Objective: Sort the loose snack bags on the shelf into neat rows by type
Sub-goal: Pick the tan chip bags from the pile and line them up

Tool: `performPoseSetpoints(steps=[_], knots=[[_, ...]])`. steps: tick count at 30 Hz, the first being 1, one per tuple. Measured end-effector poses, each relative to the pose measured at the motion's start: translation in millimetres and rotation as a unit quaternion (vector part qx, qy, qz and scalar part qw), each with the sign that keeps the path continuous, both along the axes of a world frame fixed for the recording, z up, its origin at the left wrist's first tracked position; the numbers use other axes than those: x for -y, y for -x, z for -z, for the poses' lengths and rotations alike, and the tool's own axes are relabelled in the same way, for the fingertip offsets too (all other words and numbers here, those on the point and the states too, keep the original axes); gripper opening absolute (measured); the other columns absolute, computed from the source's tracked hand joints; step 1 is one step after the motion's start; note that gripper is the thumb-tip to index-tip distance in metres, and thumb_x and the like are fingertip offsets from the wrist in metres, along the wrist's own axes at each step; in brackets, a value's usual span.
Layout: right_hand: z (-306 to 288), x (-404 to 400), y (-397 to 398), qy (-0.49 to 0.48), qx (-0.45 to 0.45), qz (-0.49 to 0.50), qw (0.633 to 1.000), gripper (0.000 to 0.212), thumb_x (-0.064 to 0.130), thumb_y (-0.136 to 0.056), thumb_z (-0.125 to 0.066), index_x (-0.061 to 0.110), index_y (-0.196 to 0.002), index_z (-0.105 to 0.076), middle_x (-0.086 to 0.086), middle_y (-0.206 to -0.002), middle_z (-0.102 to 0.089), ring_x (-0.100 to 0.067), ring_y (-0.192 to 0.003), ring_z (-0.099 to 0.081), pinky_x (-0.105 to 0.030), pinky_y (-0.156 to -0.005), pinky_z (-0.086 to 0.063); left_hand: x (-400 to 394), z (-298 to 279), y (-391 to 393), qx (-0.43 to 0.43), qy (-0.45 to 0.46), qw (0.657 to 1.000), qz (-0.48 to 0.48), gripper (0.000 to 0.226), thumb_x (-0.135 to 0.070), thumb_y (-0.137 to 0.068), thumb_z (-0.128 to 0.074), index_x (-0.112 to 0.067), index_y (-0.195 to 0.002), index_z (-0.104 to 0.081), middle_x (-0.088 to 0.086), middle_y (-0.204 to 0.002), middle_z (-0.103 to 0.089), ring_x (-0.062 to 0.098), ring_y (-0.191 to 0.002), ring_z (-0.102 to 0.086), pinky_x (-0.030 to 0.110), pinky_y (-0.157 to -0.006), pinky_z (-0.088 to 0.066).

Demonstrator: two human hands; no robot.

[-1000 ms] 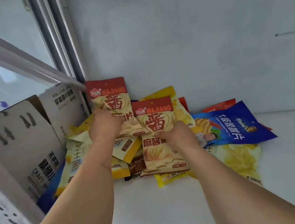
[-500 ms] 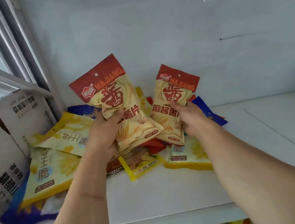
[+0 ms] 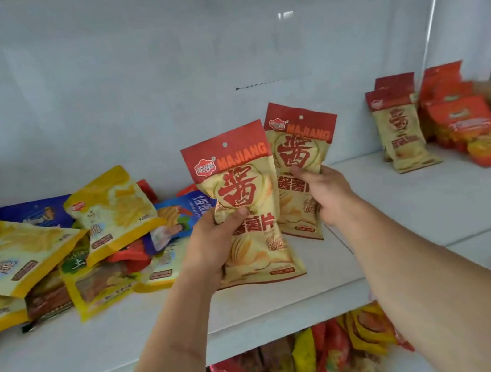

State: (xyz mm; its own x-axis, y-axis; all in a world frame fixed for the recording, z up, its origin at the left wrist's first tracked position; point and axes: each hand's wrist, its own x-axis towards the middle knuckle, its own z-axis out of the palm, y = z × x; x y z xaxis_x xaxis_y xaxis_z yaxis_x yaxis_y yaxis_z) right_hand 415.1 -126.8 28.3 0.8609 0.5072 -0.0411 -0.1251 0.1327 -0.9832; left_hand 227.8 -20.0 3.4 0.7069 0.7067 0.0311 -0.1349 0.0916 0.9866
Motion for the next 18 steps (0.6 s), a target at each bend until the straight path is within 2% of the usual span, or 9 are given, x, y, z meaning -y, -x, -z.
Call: performPoseSetpoints(steps=[2,6,9,18], knots=[[5.2,31.0,-23.3,0.010,0.002,0.012,1.000,0.013,0.028,-0.087,-0.077,0.017,-0.093,-0.072,-0.004,-0.090,-0.079,-0.024,-0.078,-0.076,-0.043,-0.076,-0.061,28.3,2.2,-25.7,-0.004,0.006,1.000,0.013,0.024,-0.024,-0.089,-0.076,-0.014,-0.111,-0.070,0.009,-0.104,-0.079,0.031,-0.098,-0.075,0.056,-0.092,-0.057],[11.3,85.6,-70.1,0.015,0.007,0.032,0.999,0.013,0.030,-0.085,-0.078,0.018,-0.089,-0.073,-0.004,-0.087,-0.079,-0.028,-0.083,-0.076,-0.050,-0.086,-0.059,78.9,5.6,-74.7,-0.012,-0.007,0.999,0.032,0.017,-0.022,-0.091,-0.073,-0.014,-0.105,-0.072,0.008,-0.099,-0.080,0.029,-0.093,-0.076,0.054,-0.089,-0.059],[16.6,120.5,-101.5,0.023,-0.003,0.052,0.998,0.013,0.031,-0.084,-0.080,0.020,-0.087,-0.073,-0.003,-0.087,-0.079,-0.029,-0.086,-0.075,-0.051,-0.089,-0.058,107.9,9.8,-107.4,-0.024,0.000,0.998,0.050,0.020,-0.022,-0.091,-0.073,-0.012,-0.108,-0.071,0.009,-0.098,-0.079,0.031,-0.091,-0.077,0.055,-0.088,-0.059],[21.1,175.2,-194.8,0.017,0.009,0.099,0.995,0.015,0.027,-0.085,-0.078,0.021,-0.097,-0.074,-0.003,-0.096,-0.078,-0.028,-0.091,-0.074,-0.051,-0.091,-0.057,140.3,7.2,-207.1,-0.027,-0.006,0.995,0.100,0.029,-0.026,-0.089,-0.075,-0.010,-0.113,-0.069,0.008,-0.099,-0.079,0.030,-0.091,-0.077,0.054,-0.088,-0.059]])
